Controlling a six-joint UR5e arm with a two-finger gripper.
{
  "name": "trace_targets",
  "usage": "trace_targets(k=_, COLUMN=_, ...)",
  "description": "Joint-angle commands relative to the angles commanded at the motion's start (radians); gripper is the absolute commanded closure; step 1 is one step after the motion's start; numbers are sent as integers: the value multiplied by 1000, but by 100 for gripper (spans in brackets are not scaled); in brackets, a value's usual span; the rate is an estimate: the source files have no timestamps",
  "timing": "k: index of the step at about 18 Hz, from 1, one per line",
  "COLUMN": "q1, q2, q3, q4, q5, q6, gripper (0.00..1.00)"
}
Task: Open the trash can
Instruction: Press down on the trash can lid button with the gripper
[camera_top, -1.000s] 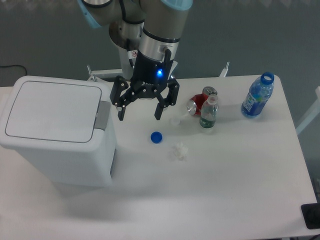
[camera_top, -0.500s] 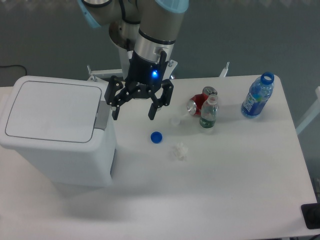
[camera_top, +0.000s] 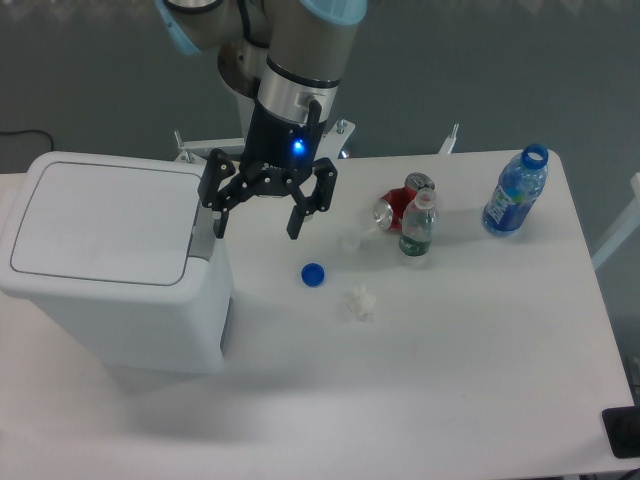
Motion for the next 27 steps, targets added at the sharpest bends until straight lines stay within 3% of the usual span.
trace_targets(k=27, q1=0, q2=2, q3=-20, q4=6, q5=2, q6=6, gripper=0)
